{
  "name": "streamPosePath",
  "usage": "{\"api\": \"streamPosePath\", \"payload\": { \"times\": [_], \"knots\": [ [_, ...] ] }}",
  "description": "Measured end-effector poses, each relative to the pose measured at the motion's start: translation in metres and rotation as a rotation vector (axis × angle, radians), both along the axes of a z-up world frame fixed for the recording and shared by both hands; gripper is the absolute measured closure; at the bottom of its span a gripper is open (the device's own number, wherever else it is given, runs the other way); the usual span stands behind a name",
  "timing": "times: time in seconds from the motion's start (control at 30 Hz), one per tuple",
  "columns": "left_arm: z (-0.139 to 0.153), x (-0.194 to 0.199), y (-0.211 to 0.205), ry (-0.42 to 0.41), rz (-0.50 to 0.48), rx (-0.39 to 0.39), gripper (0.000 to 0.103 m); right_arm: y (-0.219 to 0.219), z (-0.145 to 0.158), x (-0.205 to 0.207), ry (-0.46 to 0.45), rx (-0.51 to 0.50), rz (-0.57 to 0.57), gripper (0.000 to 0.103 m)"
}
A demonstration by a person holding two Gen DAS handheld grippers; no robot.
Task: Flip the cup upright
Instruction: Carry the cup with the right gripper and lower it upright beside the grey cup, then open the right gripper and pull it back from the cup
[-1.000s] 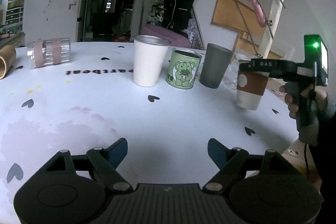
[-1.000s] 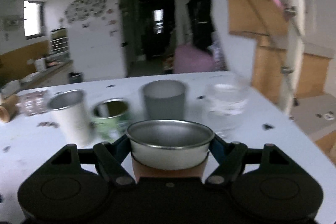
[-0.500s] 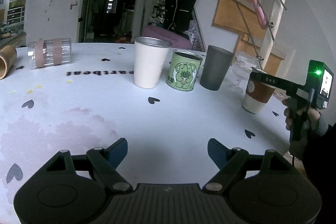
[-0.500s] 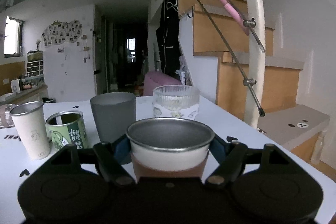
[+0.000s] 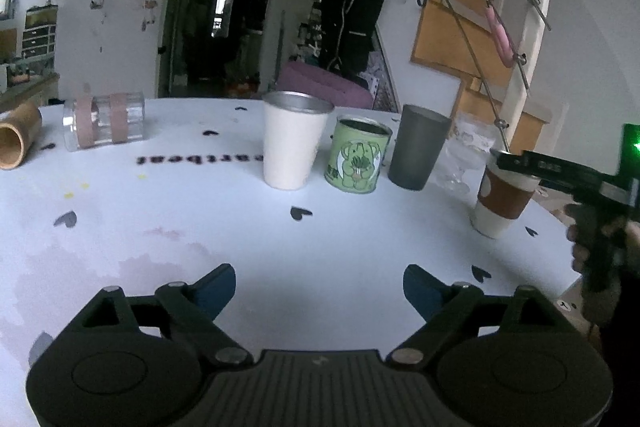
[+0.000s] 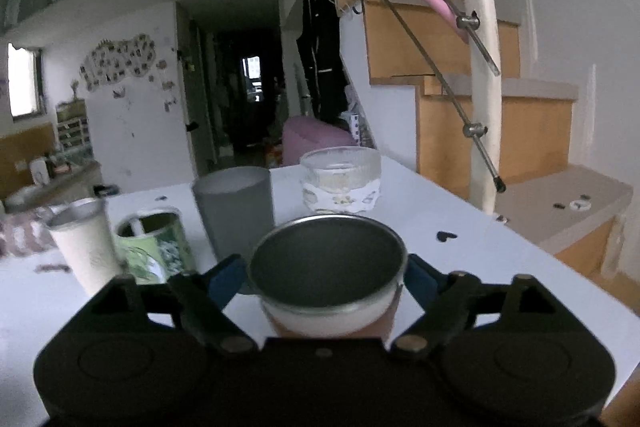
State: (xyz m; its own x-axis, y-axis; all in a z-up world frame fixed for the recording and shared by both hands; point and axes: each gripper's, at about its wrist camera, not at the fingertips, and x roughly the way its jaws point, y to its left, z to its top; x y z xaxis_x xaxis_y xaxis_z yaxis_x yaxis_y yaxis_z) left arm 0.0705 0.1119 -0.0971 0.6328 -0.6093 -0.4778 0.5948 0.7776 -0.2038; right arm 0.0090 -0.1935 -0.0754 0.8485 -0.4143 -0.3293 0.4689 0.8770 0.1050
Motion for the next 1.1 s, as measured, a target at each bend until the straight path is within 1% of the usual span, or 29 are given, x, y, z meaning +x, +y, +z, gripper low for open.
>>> {"api": "streamPosePath", "payload": {
  "times": [0.07, 0.2, 0.3, 0.53, 0.63, 0.73, 0.97, 1.1],
  "knots": [
    [0.004, 0.000, -0.001, -0.016, 0.011, 0.007, 0.010, 0.006, 0.005, -0.009, -0.012, 0.000, -0.003, 0.012],
    [0.016, -0.001, -0.001, -0.043, 0.034, 0.002, 0.008, 0.019, 0.016, -0.029, -0.025, 0.028, 0.007, 0.007],
    [0.024, -0.003, -0.001, -0.054, 0.049, -0.002, 0.007, 0.035, 0.023, -0.042, -0.024, 0.014, 0.033, 0.006],
    [0.039, -0.014, -0.002, -0.088, 0.076, 0.005, 0.003, 0.061, 0.034, -0.065, -0.016, -0.002, 0.052, 0.004],
    [0.044, -0.018, -0.002, -0.099, 0.088, 0.000, 0.000, 0.069, 0.036, -0.071, -0.002, -0.019, 0.044, 0.004],
    [0.047, -0.022, -0.004, -0.112, 0.101, 0.005, 0.000, 0.076, 0.037, -0.076, 0.015, -0.033, 0.046, 0.003],
    [0.051, -0.025, -0.005, -0.107, 0.152, 0.019, 0.000, 0.087, 0.041, -0.086, 0.028, -0.059, 0.040, 0.000],
    [0.052, -0.028, -0.005, -0.117, 0.152, 0.031, 0.000, 0.091, 0.041, -0.089, 0.034, -0.063, 0.051, 0.000]
  ]
}}
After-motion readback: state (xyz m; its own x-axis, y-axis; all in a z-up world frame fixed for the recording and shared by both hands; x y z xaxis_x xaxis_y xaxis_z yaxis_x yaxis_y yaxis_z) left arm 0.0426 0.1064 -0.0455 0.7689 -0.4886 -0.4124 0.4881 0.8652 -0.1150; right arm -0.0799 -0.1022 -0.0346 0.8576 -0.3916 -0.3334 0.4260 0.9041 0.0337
